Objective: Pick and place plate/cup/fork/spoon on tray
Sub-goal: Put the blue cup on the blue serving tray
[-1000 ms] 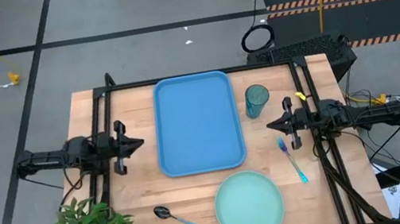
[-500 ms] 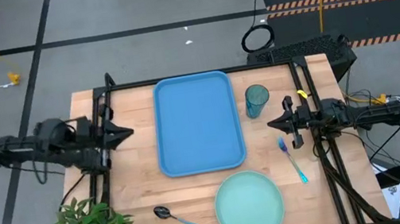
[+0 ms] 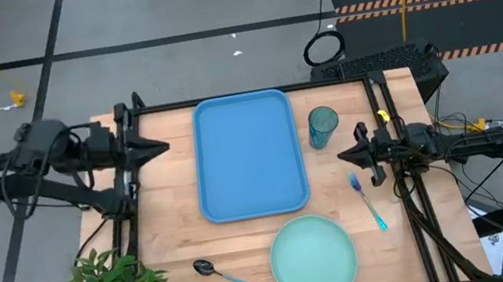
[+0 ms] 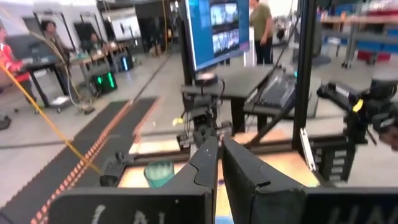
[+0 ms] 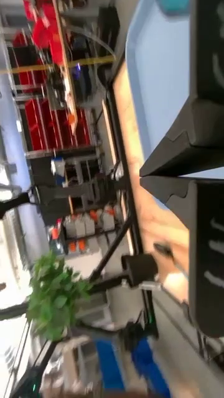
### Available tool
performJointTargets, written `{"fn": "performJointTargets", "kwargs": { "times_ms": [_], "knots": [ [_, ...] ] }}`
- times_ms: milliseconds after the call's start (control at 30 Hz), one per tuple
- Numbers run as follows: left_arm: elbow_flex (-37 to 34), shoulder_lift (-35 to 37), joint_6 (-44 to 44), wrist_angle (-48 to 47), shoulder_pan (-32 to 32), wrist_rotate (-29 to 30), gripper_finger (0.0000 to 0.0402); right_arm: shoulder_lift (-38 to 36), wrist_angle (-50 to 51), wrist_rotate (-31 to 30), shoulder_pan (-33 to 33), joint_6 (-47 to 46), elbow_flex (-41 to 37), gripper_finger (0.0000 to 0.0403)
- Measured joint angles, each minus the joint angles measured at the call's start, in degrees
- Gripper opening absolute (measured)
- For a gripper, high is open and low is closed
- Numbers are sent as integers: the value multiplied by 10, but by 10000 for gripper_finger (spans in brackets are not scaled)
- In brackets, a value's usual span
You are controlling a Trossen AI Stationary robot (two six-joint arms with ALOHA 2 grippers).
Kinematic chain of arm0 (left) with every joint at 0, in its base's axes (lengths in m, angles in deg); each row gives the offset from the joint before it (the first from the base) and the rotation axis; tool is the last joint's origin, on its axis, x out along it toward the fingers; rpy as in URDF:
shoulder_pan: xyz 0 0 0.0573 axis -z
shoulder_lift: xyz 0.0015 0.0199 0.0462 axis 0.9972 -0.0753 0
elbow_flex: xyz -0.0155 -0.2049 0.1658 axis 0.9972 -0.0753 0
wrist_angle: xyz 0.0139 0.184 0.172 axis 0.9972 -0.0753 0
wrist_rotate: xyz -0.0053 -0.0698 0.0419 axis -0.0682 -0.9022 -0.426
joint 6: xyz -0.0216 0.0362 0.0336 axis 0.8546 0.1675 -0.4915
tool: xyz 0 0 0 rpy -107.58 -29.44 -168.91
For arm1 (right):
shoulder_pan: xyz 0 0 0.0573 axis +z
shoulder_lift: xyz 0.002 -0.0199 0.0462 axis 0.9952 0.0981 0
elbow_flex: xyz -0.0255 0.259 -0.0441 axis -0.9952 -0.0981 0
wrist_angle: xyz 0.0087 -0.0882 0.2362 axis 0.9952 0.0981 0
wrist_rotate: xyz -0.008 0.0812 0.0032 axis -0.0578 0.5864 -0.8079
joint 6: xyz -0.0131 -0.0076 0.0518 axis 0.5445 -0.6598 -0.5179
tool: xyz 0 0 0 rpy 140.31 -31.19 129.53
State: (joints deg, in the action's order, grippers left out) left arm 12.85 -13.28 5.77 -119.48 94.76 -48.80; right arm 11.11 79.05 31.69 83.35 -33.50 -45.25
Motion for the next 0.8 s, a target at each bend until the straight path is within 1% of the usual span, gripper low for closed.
{"fn": "performJointTargets", "kwargs": {
  "times_ms": [67,133,200,300,467,567,667,800],
  "knots": [
    [24,-22,2,-40,0,1,26,0,0,25,0,-16,0,0],
    [31,-39,14,-69,0,3,26,1,0,31,1,-42,0,0],
    [30,-53,26,-95,0,3,26,1,0,30,2,-66,5,0],
    [30,-74,43,-129,0,3,26,12,-1,26,7,-69,21,0],
    [23,-114,59,-161,0,3,26,59,-3,-4,23,-56,64,0],
    [12,-134,58,-161,0,17,26,103,7,-19,30,-28,108,0],
    [3,-151,57,-160,0,51,26,154,28,-24,31,-1,172,0],
    [-14,-161,55,-155,0,104,26,236,110,-65,31,31,280,0]
  ]
}}
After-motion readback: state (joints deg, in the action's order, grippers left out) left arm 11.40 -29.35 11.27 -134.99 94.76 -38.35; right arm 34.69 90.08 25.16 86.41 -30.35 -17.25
